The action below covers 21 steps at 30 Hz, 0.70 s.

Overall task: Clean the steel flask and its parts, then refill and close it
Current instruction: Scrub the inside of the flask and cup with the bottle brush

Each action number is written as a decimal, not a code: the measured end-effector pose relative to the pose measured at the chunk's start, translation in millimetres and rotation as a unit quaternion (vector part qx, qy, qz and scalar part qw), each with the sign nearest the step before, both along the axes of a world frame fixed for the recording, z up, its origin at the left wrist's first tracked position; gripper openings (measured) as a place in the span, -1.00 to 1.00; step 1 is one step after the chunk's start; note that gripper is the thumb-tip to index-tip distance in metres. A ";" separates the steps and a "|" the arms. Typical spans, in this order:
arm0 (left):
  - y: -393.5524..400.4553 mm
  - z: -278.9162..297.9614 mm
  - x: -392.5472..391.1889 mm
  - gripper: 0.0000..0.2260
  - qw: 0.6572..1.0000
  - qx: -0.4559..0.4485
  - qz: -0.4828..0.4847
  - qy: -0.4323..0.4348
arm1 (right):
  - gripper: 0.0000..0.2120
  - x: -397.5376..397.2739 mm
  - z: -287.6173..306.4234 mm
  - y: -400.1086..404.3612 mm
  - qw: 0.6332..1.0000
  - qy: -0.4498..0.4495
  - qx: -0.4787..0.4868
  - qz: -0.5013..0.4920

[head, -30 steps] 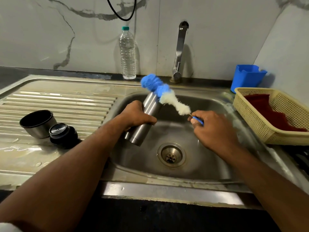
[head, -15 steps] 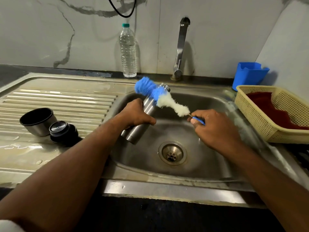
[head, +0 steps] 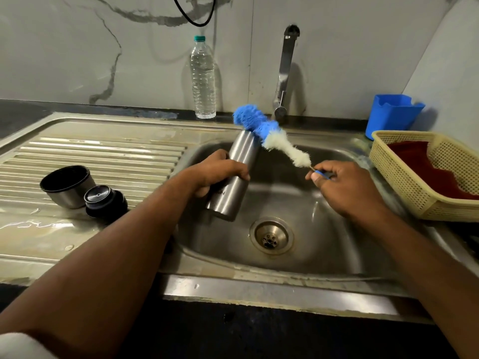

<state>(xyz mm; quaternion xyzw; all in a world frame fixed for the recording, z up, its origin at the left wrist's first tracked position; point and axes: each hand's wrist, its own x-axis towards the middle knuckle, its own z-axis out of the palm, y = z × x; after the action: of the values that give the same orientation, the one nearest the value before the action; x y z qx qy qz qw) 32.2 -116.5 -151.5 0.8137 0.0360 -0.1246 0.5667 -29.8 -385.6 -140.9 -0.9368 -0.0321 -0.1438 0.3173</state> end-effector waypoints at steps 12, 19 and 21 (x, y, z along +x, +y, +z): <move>8.2 24.7 -3.1 -0.79 0.936 -0.301 0.048 0.174 | -0.82 -17.1 22.4 0.3 0.990 -0.011 0.107 0.086; 15.4 25.2 -0.7 -0.71 0.901 -0.349 0.157 0.203 | -0.80 -27.1 23.1 4.3 0.989 -0.070 0.048 0.123; 13.2 24.5 -0.1 -0.69 0.893 -0.350 0.177 0.220 | -0.81 -29.6 21.5 4.5 0.989 -0.076 0.049 0.118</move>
<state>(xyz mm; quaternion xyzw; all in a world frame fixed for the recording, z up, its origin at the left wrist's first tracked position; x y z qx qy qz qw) 32.2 -103.4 -126.9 0.4945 0.2573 -0.2027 0.8051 -59.4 -381.1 -119.4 -0.8959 -0.1595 -0.1775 0.3747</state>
